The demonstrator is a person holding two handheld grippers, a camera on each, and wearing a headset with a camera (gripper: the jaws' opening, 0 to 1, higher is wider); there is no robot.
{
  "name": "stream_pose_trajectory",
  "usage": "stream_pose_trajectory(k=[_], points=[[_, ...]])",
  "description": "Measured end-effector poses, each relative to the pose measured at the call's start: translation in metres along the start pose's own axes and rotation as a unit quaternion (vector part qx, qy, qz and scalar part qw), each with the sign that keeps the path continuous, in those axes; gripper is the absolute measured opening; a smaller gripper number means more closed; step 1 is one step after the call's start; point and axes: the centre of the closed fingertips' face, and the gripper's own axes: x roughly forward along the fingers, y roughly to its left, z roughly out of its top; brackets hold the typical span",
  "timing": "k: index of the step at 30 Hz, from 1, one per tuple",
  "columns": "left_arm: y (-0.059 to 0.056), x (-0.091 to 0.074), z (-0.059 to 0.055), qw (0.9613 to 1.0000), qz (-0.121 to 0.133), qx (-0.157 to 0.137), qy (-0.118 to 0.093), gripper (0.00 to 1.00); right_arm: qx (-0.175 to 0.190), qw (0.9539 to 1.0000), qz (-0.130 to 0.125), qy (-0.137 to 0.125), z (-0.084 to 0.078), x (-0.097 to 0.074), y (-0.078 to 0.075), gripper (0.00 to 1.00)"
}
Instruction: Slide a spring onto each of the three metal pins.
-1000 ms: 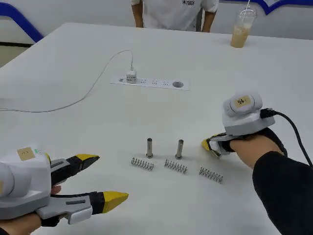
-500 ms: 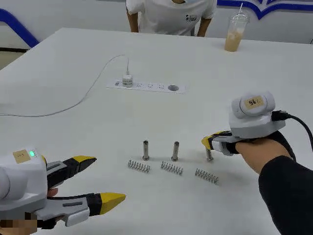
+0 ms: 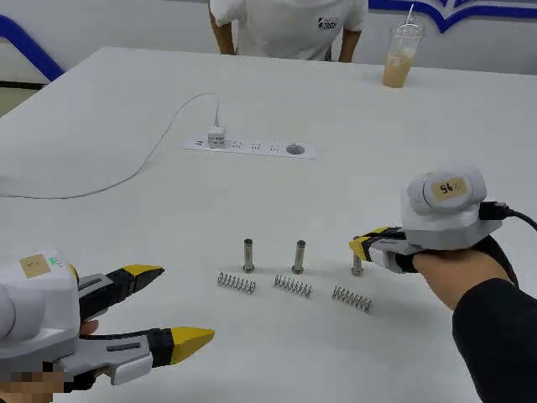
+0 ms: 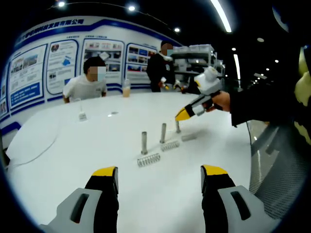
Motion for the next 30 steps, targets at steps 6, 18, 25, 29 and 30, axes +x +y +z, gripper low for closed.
stream_pose_trajectory(k=[6,18,25,29,30], points=[[-0.001,0.001,0.001,1.0,-0.002,0.001,-0.001,0.7,-0.008,0.9999,0.001,-0.006,-0.002,-0.004,0.004,0.09],[-0.002,0.001,0.002,1.0,-0.003,0.001,-0.004,0.7,-0.024,0.9995,0.007,-0.02,-0.003,-0.005,0.004,0.09],[-0.004,0.0,0.003,1.0,-0.003,0.002,-0.004,0.7,-0.026,0.9994,0.009,-0.021,-0.004,-0.004,0.007,0.09],[-0.004,-0.001,0.003,1.0,-0.002,0.002,-0.003,0.7,-0.031,0.9992,0.013,-0.023,-0.004,-0.004,0.01,0.09],[-0.004,-0.001,0.003,1.0,-0.002,0.002,-0.003,0.7,-0.032,0.9991,0.013,-0.023,-0.004,-0.004,0.01,0.09]])
